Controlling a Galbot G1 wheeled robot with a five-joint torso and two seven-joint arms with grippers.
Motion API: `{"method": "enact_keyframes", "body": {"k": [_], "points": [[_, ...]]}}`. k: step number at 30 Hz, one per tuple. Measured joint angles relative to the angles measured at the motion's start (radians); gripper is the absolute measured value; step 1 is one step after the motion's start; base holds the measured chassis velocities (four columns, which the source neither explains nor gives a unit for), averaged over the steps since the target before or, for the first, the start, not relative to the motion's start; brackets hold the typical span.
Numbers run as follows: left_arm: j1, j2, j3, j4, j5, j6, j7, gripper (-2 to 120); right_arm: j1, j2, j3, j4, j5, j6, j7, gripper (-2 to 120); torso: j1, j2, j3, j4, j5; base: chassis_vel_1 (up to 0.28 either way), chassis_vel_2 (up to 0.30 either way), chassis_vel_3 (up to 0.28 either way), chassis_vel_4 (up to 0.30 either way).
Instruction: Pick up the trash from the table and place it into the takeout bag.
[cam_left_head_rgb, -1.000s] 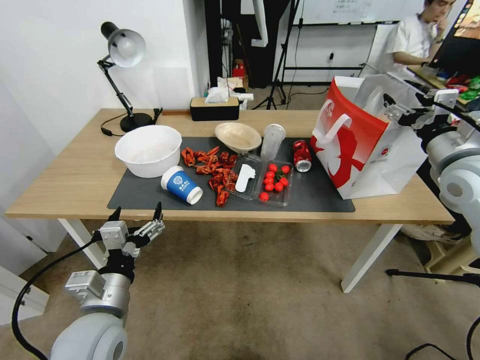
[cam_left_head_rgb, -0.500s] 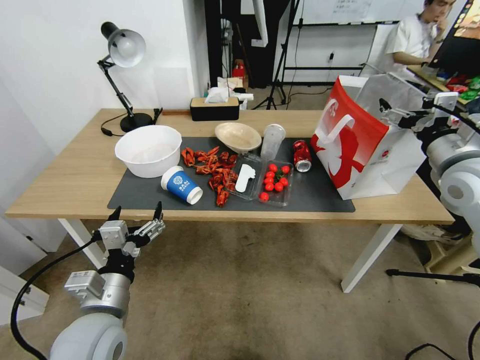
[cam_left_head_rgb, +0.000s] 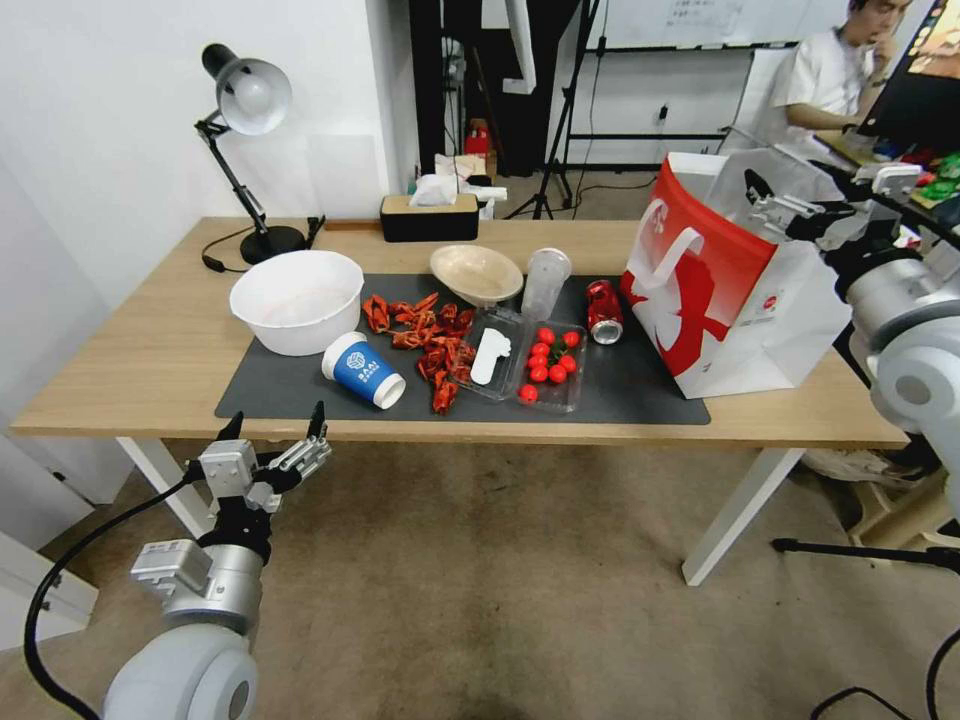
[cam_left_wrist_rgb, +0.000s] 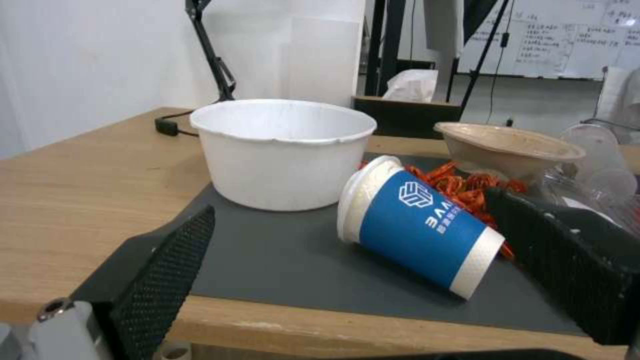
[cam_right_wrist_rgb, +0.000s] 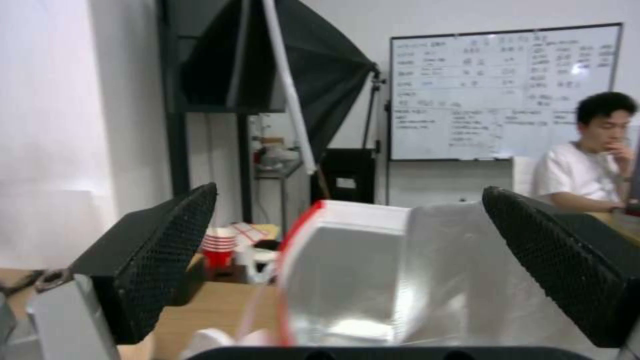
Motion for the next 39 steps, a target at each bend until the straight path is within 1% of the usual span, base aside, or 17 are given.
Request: {"method": "enact_keyframes", "body": {"k": [3,8,10,11,13,15,16,19,20,21,22,24,26,28,31,33,39], "points": [[0.003,-0.003,-0.002,-0.001,0.0,0.0,0.001,100,-0.063,0.017,0.021,0.062,0.0,0.019,-0.025,100,0.0,0.0,0.0,0.0001,0.0,0.0,0.0,0.0,0.0],[0.003,-0.003,-0.003,-0.001,0.001,0.0,0.001,100,-0.144,0.039,0.029,0.116,-0.02,0.024,-0.054,100,0.0,0.0,0.0,0.0002,0.0,0.0,0.0,0.0,0.0],[0.001,-0.001,-0.006,0.001,0.001,0.0,0.002,100,-0.244,0.074,0.027,0.158,-0.072,0.035,-0.077,100,0.0,0.0,0.0,0.0,0.0001,0.0,0.0,0.0,0.0],[0.001,-0.001,-0.006,0.001,0.001,0.0,0.002,100,-0.244,0.074,0.027,0.158,-0.072,0.035,-0.077,100,0.0,0.0,0.0,0.0,0.0001,0.0,0.0,0.0,0.0],[0.002,-0.001,-0.008,0.002,0.0,-0.001,0.002,100,-0.309,0.107,0.023,0.182,-0.123,0.059,-0.083,100,0.0,0.0,0.0,0.0002,0.0003,0.0,0.0,0.0,0.0],[0.002,-0.001,-0.008,0.003,0.001,-0.001,0.002,100,-0.321,0.112,0.023,0.186,-0.133,0.07,-0.084,100,0.0,0.0,0.0,0.0003,0.0001,0.0,0.0,0.0,0.0],[0.003,-0.001,-0.008,0.005,0.0,-0.002,0.003,100,-0.394,0.147,0.021,0.201,-0.198,0.111,-0.092,100,0.0,0.0,0.0,0.0,0.0,0.0,0.0,0.0,0.0],[0.004,-0.001,-0.008,0.007,0.0,-0.002,0.004,100,-0.431,0.167,0.021,0.204,-0.23,0.128,-0.098,100,0.0,0.0,0.0,0.0002,0.0,0.0,0.0,0.0,0.0],[0.005,0.0,-0.008,0.009,0.0,-0.002,0.005,100,-0.479,0.192,0.02,0.206,-0.266,0.178,-0.105,100,0.0,0.0,0.0,0.0,0.0005,0.0,0.0,0.0,0.0],[0.005,0.0,-0.008,0.011,0.001,-0.002,0.007,100,-0.514,0.212,0.019,0.21,-0.288,0.2,-0.109,100,0.0,0.0,0.0,0.0002,-0.0002,0.0,0.0,0.0,0.0],[0.005,0.0,-0.008,0.011,0.001,-0.002,0.007,100,-0.514,0.212,0.019,0.21,-0.288,0.2,-0.109,100,0.0,0.0,0.0,0.0002,-0.0002,0.0,0.0,0.0,0.0],[0.006,0.001,-0.007,0.014,0.001,-0.002,0.014,100,-0.594,0.267,0.016,0.21,-0.334,0.259,-0.119,100,0.0,0.0,0.0,0.0001,0.0002,0.0,0.0,0.0,0.0],[0.005,0.001,-0.007,0.015,0.001,-0.002,0.016,100,-0.617,0.285,0.016,0.21,-0.35,0.273,-0.122,100,0.0,0.0,0.0,0.0002,-0.0001,0.0,0.0,0.0,0.0],[0.002,-0.002,-0.004,0.02,0.002,0.0,0.02,100,-0.691,0.353,0.016,0.202,-0.4,0.339,-0.129,100,0.0,0.0,0.0,0.0,0.0,0.0,0.0,0.0,0.0],[0.002,-0.003,-0.003,0.022,0.002,0.0,0.02,100,-0.716,0.378,0.014,0.197,-0.417,0.354,-0.135,100,0.0,0.0,0.0,-0.0001,-0.0001,0.0,0.0,0.0,0.0],[0.002,-0.004,0.0,0.027,0.003,0.0,0.021,100,-0.753,0.42,0.007,0.18,-0.453,0.412,-0.149,100,0.0,0.0,0.0,0.0001,-0.0002,0.0,0.0,0.0,0.0],[0.001,-0.001,0.001,0.03,0.003,0.0,0.021,100,-0.776,0.453,0.0,0.154,-0.482,0.428,-0.161,100,0.0,0.0,0.0,0.0002,0.0001,0.0,0.0,0.0,0.0]]}}
